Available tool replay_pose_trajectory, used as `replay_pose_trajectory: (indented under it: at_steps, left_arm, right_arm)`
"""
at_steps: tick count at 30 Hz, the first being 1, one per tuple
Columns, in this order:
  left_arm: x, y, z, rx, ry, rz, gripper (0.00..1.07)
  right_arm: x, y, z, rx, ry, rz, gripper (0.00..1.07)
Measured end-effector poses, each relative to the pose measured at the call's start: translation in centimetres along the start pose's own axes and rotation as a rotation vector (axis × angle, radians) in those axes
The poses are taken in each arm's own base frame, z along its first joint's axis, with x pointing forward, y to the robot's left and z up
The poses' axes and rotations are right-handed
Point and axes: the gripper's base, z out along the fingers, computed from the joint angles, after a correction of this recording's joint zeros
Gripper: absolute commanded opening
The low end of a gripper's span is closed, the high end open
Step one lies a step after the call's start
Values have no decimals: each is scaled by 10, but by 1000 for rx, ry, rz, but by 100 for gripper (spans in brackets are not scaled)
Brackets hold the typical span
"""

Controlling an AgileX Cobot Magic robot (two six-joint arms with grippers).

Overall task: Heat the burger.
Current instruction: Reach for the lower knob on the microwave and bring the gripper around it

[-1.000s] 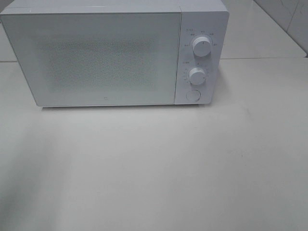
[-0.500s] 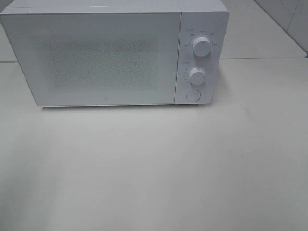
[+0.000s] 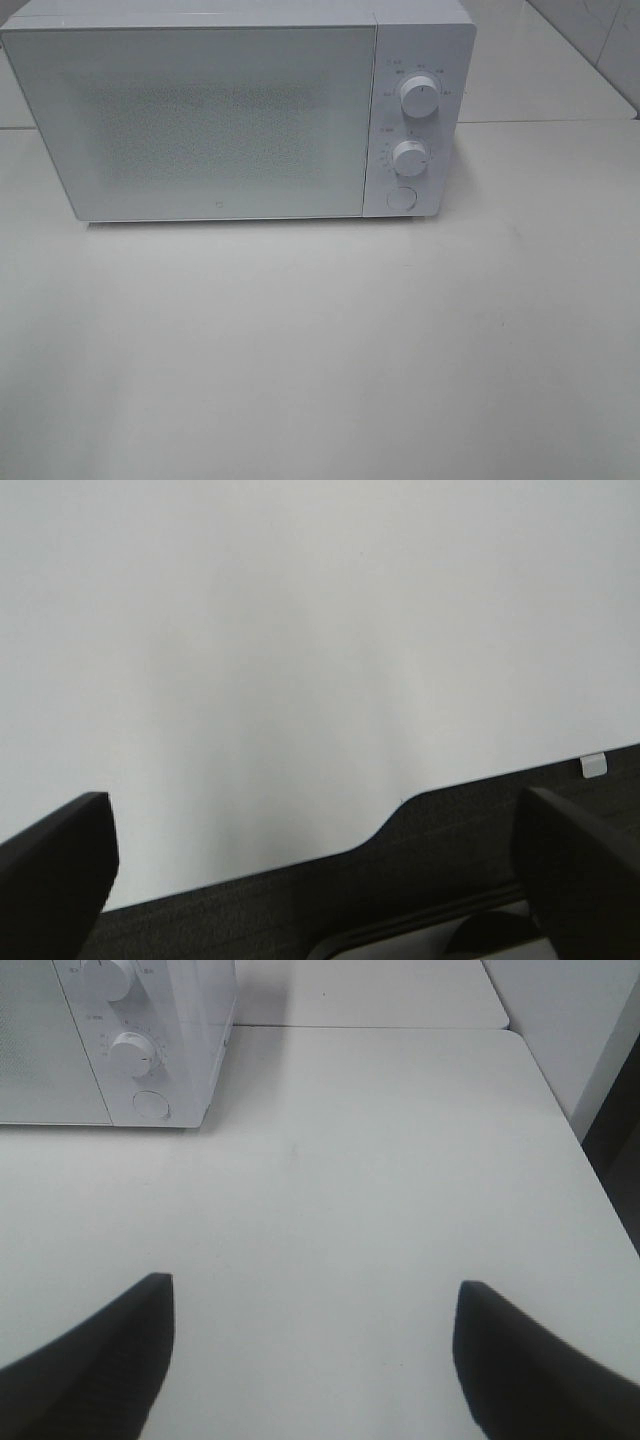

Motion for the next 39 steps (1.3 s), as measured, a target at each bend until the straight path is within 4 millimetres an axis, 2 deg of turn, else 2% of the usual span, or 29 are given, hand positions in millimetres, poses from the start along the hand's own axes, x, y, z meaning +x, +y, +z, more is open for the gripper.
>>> replay_pose_trajectory:
  at_steps: [5, 8, 14, 16, 28, 39]
  left_arm:
    - [10, -1, -16, -1, -124, 2, 100]
    - [23, 1, -31, -80, -263, -68, 100]
    - [32, -1, -40, -129, -353, -99, 100]
    - [41, -3, -47, -131, -427, -87, 100]
    - [45, -4, -49, -132, -449, -84, 100]
    - [45, -4, -49, -132, -449, -84, 100]
  right_arm:
    - [0, 0, 0, 0, 0, 0, 73]
    - [0, 0, 0, 0, 0, 0, 73]
    - [0, 0, 0, 0, 0, 0, 73]
    - [0, 0, 0, 0, 0, 0, 73]
    - [-2, 0, -1, -1, -15, 0, 73]
    - [-28, 2, 15, -6, -55, -1, 73]
